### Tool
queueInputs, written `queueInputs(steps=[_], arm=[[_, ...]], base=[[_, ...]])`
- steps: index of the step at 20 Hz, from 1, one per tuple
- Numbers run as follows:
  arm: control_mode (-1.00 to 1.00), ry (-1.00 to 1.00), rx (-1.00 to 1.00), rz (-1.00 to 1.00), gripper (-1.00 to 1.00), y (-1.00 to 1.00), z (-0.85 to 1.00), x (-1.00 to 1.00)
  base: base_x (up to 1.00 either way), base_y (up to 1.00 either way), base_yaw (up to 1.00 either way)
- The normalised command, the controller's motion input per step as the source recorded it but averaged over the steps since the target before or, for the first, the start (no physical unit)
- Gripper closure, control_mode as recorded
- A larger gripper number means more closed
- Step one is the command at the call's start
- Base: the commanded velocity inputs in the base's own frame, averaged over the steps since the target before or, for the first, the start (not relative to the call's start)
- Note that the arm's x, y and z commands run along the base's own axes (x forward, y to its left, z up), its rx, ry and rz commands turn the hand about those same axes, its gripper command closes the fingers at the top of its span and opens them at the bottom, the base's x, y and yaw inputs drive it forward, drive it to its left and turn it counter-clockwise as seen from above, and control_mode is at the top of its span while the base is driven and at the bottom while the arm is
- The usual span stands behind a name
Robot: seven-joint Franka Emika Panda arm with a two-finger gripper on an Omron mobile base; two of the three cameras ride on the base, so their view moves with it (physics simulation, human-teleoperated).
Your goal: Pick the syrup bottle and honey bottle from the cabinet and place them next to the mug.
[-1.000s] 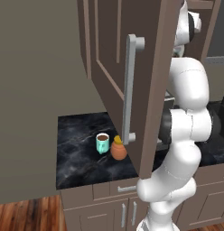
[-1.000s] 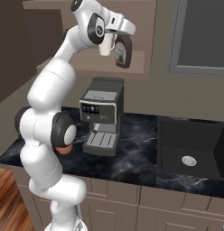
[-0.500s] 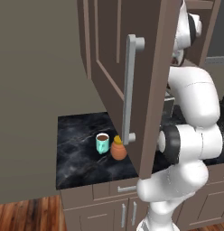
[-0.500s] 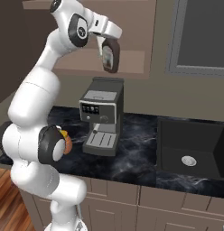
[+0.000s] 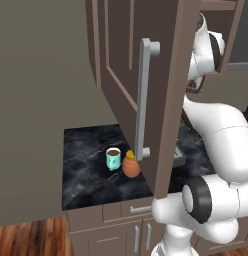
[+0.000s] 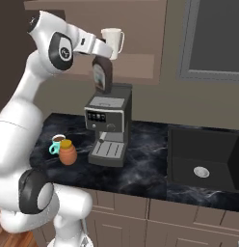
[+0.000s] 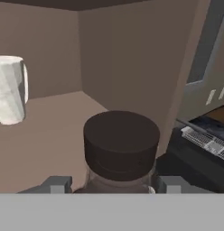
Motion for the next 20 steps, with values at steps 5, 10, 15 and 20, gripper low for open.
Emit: queueInputs(steps=[5,10,15,20], arm=[[-1.0,0.0,0.0,0.16,1.0,0.3,-0.29,-0.69],[-1.0,0.0,0.0,0.17,1.0,0.25,-0.08,-0.55],[-1.0,0.0,0.0,0.16,1.0,0.38,-0.15,-0.56],[-1.0,0.0,-0.02,0.19,1.0,0.68,-0.16,-0.53]], base=[[0.0,0.0,0.0],[0.0,0.0,0.0],[0.0,0.0,0.0],[0.0,0.0,0.0]])
